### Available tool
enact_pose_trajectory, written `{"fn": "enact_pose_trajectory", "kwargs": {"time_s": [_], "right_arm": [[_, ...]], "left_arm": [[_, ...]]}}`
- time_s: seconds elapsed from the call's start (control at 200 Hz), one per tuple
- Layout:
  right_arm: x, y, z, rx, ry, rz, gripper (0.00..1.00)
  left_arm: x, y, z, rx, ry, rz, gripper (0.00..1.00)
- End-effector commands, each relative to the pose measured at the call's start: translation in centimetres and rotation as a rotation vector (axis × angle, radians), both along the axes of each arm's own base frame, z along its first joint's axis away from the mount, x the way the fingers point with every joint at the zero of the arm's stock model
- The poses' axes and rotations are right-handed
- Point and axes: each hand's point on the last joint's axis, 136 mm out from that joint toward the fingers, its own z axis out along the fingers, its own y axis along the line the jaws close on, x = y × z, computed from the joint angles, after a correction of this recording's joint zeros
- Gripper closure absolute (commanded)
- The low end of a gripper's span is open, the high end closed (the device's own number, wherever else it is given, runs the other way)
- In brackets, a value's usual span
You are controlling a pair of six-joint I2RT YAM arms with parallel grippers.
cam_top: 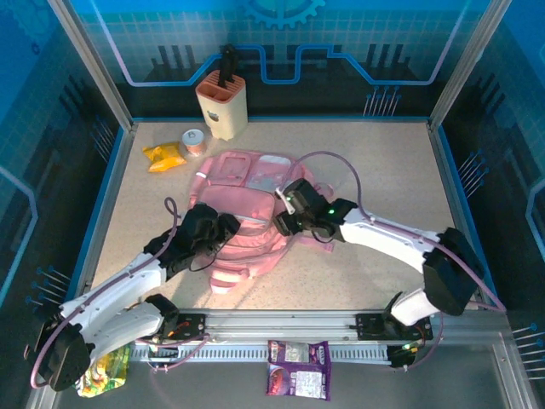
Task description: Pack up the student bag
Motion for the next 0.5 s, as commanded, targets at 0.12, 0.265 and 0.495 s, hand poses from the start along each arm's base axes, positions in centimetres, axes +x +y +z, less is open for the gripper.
{"fn": "enact_pose_trajectory", "kwargs": {"time_s": [0.12,0.265,0.495], "right_arm": [[2.1,-12.1,2.8,0.005,-0.149,-0.371,0.00],[3.3,-21.8,1.5,0.009,-0.263,-0.676,0.00],[5.6,-26.8,-0.2,0.039,-0.437,-0.726,0.00]], "left_arm": [[0.0,8.6,3.4,0.409,-0.077,0.091,0.01],[2.1,14.9,5.1,0.717,-0.155,0.172,0.01],[7.1,18.4,4.4,0.929,-0.388,0.220,0.01]]}}
